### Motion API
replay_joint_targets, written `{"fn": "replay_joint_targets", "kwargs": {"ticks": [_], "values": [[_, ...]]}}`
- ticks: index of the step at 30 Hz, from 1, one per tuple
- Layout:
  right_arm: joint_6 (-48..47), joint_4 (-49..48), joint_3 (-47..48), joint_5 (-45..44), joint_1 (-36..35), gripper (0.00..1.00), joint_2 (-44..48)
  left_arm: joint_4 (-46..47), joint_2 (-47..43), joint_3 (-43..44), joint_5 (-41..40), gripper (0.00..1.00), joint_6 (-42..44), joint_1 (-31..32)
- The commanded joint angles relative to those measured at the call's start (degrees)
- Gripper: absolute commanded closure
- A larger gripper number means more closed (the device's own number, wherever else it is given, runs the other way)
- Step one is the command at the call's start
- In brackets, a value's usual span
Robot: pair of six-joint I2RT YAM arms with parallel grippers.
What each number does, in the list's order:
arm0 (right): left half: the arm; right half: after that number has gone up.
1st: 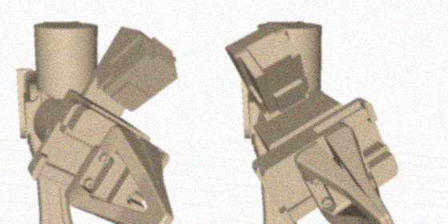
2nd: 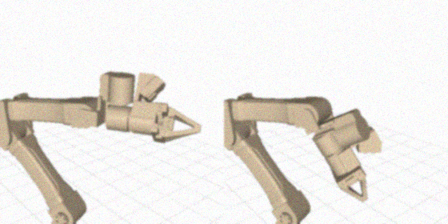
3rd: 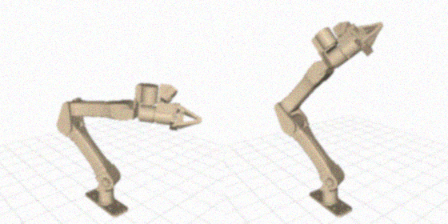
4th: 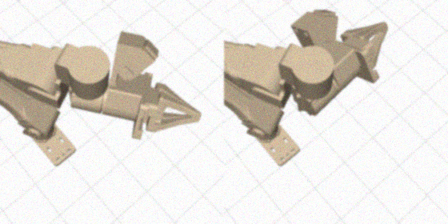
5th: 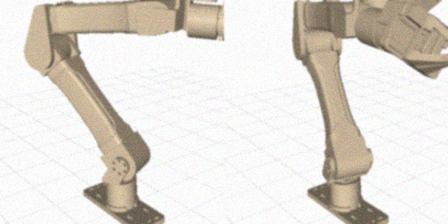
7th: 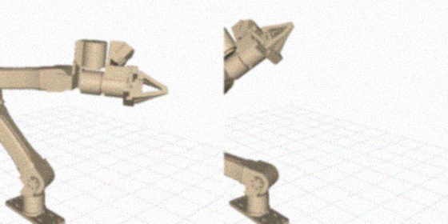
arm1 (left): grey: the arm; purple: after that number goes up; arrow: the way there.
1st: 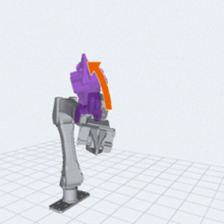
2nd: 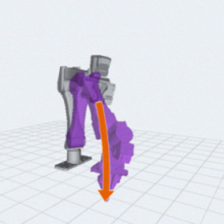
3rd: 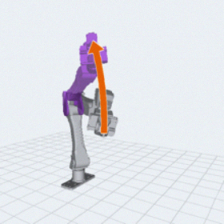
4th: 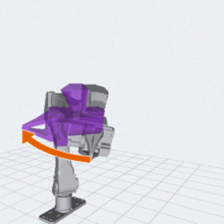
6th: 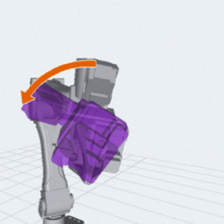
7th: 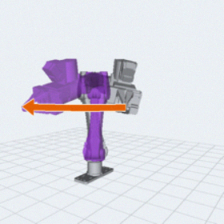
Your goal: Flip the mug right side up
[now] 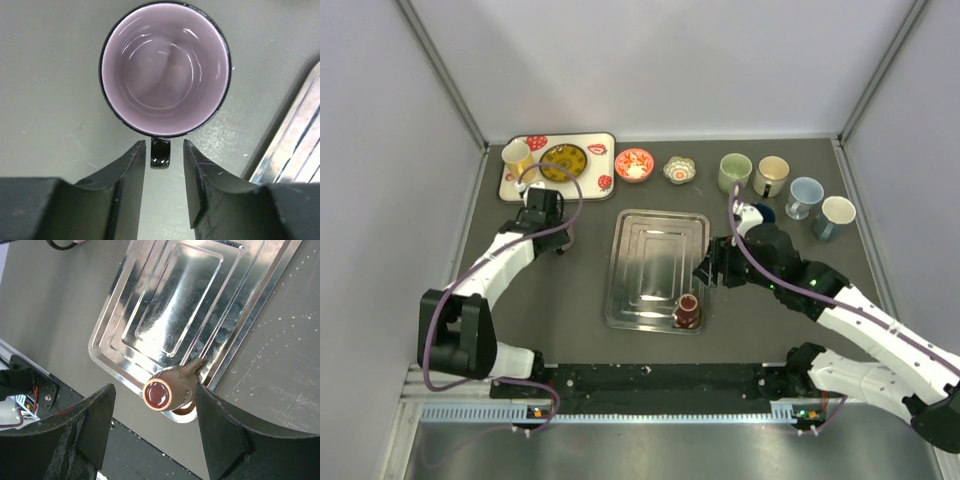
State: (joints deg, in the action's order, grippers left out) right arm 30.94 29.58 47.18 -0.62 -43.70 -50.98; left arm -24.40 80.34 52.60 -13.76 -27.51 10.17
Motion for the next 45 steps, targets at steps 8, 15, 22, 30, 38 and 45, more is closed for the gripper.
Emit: {"fn": "replay_joint_targets", "kwargs": {"ticks": [8, 15, 22, 30, 38, 45], "values": [[-1.32, 6.98, -1.64, 0.36, -0.77, 0.36, -0.44, -1.52, -10.62, -2.15, 1.28, 0.41, -2.46, 3.00], [1.22, 6.81, -5.95, 3.70, -3.14, 0.36, 0.62, 0.83, -19.70, -3.82, 0.92, 0.38, -7.81, 23.02], [6.23, 1.36, -10.52, 5.46, -3.85, 0.36, 0.36, 9.71, -8.81, -4.61, 5.67, 0.42, -10.99, 35.08], [10.02, -4.79, -14.39, 7.56, -4.02, 0.44, -2.81, 13.42, 4.28, -1.63, 7.70, 0.48, -11.69, 37.55], [8.17, -7.61, -14.22, 8.89, -4.37, 0.48, -8.42, 15.00, 11.16, 2.07, 9.54, 0.49, -11.60, 38.52], [7.83, -7.79, -12.64, 2.12, -4.11, 0.48, -14.67, 15.70, 10.19, 0.05, 9.72, 0.51, -11.69, 38.78]]}}
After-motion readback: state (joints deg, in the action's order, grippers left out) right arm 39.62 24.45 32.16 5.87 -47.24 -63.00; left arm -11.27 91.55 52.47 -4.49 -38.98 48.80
